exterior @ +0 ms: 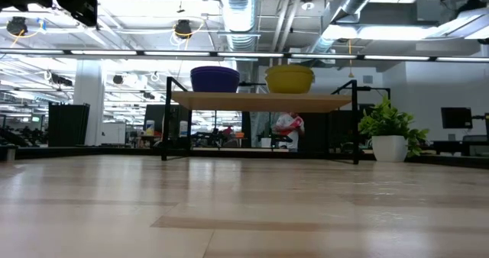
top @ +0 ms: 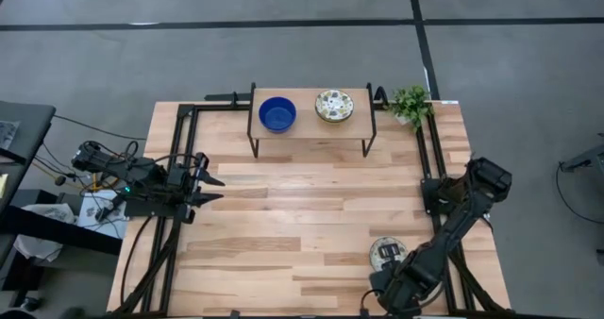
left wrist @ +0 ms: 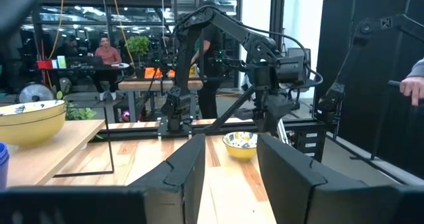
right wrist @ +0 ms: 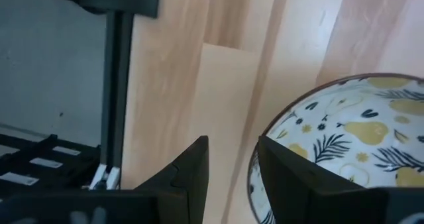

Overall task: Pick & Place Mini bowls
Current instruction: Stack the yellow patterned bowl on the yellow patterned bowls on the shelf

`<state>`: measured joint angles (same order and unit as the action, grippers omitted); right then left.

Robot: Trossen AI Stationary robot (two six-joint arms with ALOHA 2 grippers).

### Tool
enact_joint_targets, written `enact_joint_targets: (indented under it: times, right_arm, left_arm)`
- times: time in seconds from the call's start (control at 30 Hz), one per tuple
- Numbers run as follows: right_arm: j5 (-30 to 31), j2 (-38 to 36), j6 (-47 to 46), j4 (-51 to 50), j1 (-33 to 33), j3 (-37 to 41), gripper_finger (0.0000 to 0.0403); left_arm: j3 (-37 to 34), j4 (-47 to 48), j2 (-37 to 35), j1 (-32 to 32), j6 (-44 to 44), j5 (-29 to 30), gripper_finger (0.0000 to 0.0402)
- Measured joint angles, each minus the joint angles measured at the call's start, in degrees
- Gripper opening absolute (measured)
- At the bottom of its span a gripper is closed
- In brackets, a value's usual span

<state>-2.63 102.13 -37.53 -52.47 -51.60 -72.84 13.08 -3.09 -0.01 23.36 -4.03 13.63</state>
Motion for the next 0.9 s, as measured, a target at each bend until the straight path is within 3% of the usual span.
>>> enact_joint_targets:
  times: [0.73, 0.9]
  right_arm:
    - [2.7, 0.4, -4.5, 0.7, 0.0, 4.6, 0.0118]
    - [4.4, 0.4, -4.5, 0.9, 0.0, 5.3, 0.0099]
  left_arm:
    - [0.0, -1.1, 0.0, 0.0, 0.0, 0.0, 0.0136]
    - [0.0, -1.2, 0.0, 0.0, 0.0, 0.0, 0.0136]
